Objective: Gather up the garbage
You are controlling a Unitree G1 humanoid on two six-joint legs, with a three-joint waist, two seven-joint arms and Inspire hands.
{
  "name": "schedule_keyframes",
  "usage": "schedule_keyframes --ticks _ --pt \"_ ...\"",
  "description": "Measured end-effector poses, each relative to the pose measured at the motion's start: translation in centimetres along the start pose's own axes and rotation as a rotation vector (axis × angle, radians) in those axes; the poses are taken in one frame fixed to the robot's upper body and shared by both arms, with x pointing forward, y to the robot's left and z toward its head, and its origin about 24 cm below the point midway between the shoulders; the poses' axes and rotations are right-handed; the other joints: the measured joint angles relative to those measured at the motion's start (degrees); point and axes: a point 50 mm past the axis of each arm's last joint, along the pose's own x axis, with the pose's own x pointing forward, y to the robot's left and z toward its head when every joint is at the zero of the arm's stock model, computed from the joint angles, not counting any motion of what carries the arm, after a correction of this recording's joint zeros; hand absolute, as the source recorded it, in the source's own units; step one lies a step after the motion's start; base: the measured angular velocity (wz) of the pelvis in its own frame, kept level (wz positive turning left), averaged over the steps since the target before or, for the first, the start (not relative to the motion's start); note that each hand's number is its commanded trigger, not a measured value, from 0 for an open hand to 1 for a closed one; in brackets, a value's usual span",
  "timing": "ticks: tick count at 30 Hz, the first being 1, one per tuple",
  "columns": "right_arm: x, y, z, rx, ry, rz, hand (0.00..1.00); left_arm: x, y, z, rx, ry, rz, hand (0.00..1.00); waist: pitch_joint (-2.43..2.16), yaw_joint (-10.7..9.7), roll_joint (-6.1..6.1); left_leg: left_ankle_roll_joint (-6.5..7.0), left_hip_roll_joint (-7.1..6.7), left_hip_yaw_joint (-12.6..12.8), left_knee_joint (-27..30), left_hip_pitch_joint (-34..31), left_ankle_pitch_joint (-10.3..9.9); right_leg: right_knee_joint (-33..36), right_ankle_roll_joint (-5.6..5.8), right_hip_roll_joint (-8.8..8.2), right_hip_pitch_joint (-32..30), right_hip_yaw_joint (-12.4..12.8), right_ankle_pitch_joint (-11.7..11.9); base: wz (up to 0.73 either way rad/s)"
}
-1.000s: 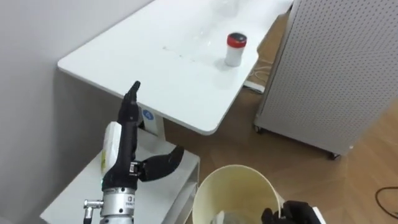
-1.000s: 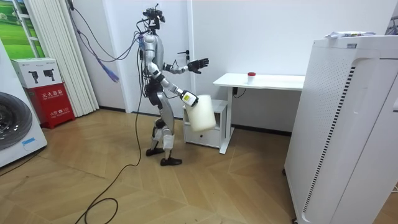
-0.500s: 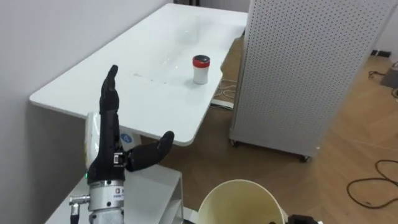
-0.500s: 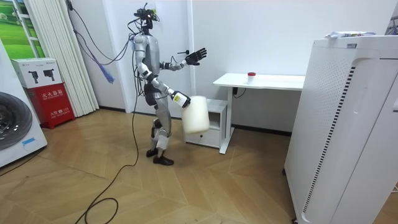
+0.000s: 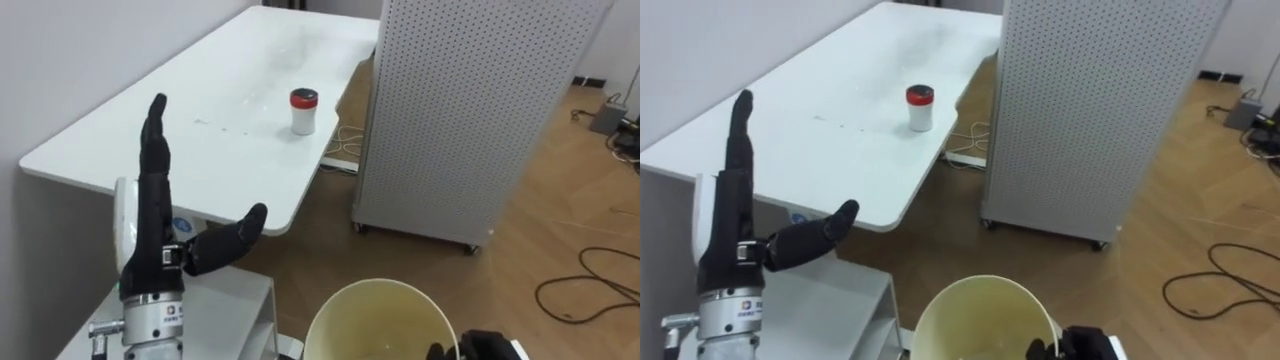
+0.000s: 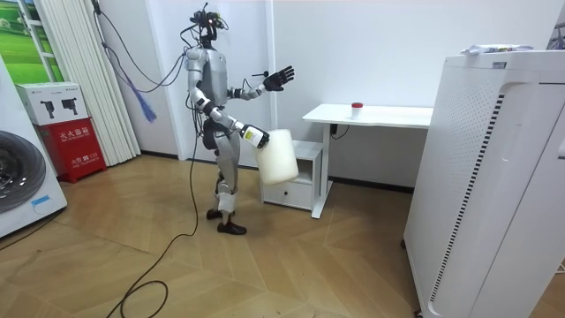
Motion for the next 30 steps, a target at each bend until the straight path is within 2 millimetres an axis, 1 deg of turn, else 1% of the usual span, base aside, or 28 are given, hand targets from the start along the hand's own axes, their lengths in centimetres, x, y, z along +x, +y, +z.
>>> schedule_keyframes --ticks 1,2,3,4,5,6,7,8,9,11,17,22,23,24,25,26,27,28,29,30 --pt "0.03 0.07 0.15 0.000 -0.007 0.006 1.00 -0.11 0.08 0.02 0.000 0.001 0.001 0.00 0.02 0.3 0.07 0.00 -0.04 -1.4 0.0 0.0 0.0 -0.1 -0.13 0.40 0.2 1.0 0.2 -0.60" --pt "0.07 0.22 0.29 -0.002 -0.012 0.016 1.00 -0.30 0.16 0.01 0.000 0.004 0.000 0.00 0.08 0.4 0.15 -0.02 -0.34 -4.4 1.1 -0.6 0.0 -0.2 -0.33 0.77 0.3 1.9 0.6 -0.44" --pt "0.06 0.26 0.26 -0.002 -0.010 0.025 1.00 -0.58 0.21 -0.15 0.004 0.015 -0.003 0.00 0.18 0.4 0.14 -0.19 -0.83 -6.6 3.9 -2.0 0.1 -0.2 -0.39 0.70 0.6 3.1 0.7 -0.37" --pt "0.04 0.24 0.22 -0.003 -0.009 0.027 1.00 -0.76 0.26 -0.26 0.006 0.021 -0.004 0.00 0.22 0.5 0.14 -0.42 -0.80 -7.9 5.1 -2.6 0.1 -0.2 -0.37 0.58 0.8 3.8 0.7 -0.33" --pt "0.03 0.10 0.20 -0.005 -0.007 0.028 1.00 -0.93 0.29 -0.35 0.007 0.028 -0.005 0.00 0.20 0.5 0.50 -0.73 -1.26 -11.3 3.5 -3.3 0.3 -0.1 -0.28 0.56 0.9 4.7 0.7 -0.19" --pt "0.05 0.00 0.24 -0.005 -0.008 0.027 1.00 -0.87 0.28 -0.31 0.007 0.025 -0.005 0.00 0.32 0.3 0.69 -0.78 -1.36 -13.0 2.1 -3.6 0.3 -0.1 -0.14 0.60 0.8 4.7 0.7 -0.18" --pt "0.05 -0.17 0.20 -0.002 -0.003 0.026 1.00 -0.83 0.29 -0.29 0.007 0.023 -0.005 0.00 0.43 0.2 0.98 -0.87 -1.62 -15.2 0.3 -3.3 0.4 0.0 0.13 0.89 0.6 4.8 0.6 -0.08" --pt "0.05 -0.24 0.16 -0.007 0.002 0.028 1.00 -0.77 0.37 -0.30 0.010 0.022 -0.002 0.00 0.39 0.1 1.02 -0.81 -1.84 -15.7 -0.7 -2.9 0.4 0.0 0.37 1.15 0.3 4.9 0.6 -0.08" --pt "0.01 -0.35 0.11 -0.014 0.004 0.031 1.00 -0.75 0.45 -0.33 0.012 0.022 -0.003 0.00 0.40 0.1 0.95 -0.60 -2.10 -15.7 -2.0 -2.4 0.5 0.0 0.50 1.50 -0.2 4.7 0.7 -0.03" --pt "-0.25 -0.56 -0.16 -0.027 0.011 0.030 1.00 -0.96 0.48 -0.45 0.016 0.029 -0.010 0.00 0.39 0.2 0.86 -0.16 -2.37 -15.7 -2.4 -2.2 0.7 0.0 0.54 1.39 -0.2 4.5 0.8 0.00" --pt "-0.46 -0.45 -0.30 -0.061 0.013 0.048 1.00 -0.99 0.47 -0.48 0.019 0.030 -0.021 0.00 0.36 0.1 0.96 -0.14 -2.23 -15.9 -2.4 -2.1 0.8 -0.3 0.51 1.38 -0.1 4.4 0.8 0.00" --pt "-0.47 -0.40 -0.23 -0.060 0.009 0.051 1.00 -0.96 0.55 -0.47 0.018 0.030 -0.015 0.00 0.32 0.3 0.84 -0.16 -1.99 -15.4 -3.0 -1.3 0.8 0.2 0.23 1.57 0.1 4.3 0.6 -0.02" --pt "-0.44 -0.37 -0.09 -0.058 0.003 0.052 1.00 -0.95 0.54 -0.44 0.016 0.029 -0.014 0.00 0.34 0.5 0.70 -0.19 -1.83 -14.6 -2.7 -1.3 0.8 0.3 0.07 1.60 -0.2 3.6 0.5 -0.20" --pt "-0.42 -0.31 -0.06 -0.058 0.002 0.054 1.00 -0.94 0.57 -0.44 0.016 0.029 -0.013 0.00 0.43 1.1 0.43 -0.22 -1.74 -14.0 -1.5 -1.6 0.7 0.4 -0.18 1.50 -0.3 3.3 0.3 -0.24" --pt "-0.43 -0.26 -0.09 -0.058 0.003 0.056 1.00 -0.93 0.60 -0.45 0.017 0.029 -0.012 0.00 0.41 1.4 0.16 -0.31 -1.71 -13.8 -0.4 -2.0 0.7 1.0 -0.35 1.22 -0.4 2.9 -0.1 -0.26" --pt "-0.43 -0.16 -0.10 -0.055 0.003 0.057 1.00 -0.89 0.68 -0.48 0.020 0.029 -0.010 0.00 0.42 1.7 -0.34 -0.90 -1.50 -13.2 2.9 -3.2 0.3 2.4 -0.57 0.50 -0.8 2.1 -1.1 -0.13" --pt "-0.45 -0.18 -0.17 -0.056 0.006 0.054 1.00 -0.90 0.68 -0.48 0.019 0.029 -0.011 0.00 0.48 1.7 -0.47 -1.80 -1.08 -13.2 7.4 -4.6 -0.2 3.3 -0.81 0.29 -0.8 2.2 -1.8 -0.11" --pt "-0.46 -0.18 -0.20 -0.055 0.007 0.053 1.00 -0.89 0.68 -0.48 0.019 0.029 -0.012 0.00 0.50 1.7 -0.47 -2.21 -0.70 -13.1 10.0 -5.4 -0.5 3.5 -1.04 0.38 -0.6 2.3 -2.0 -0.10" --pt "-0.47 -0.05 -0.27 -0.055 0.010 0.053 1.00 -0.87 0.73 -0.49 0.021 0.028 -0.013 0.00 0.74 1.9 -0.60 -2.26 0.08 -13.0 15.3 -7.1 -0.5 4.2 -1.59 0.77 0.0 2.9 -2.8 -0.12" --pt "-0.48 0.02 -0.30 -0.057 0.011 0.055 1.00 -0.85 0.75 -0.49 0.021 0.028 -0.012 0.00 0.91 2.0 -0.29 -2.53 1.25 -13.0 22.1 -9.8 -0.3 4.6 -2.40 1.73 0.5 2.9 -3.5 -0.11"
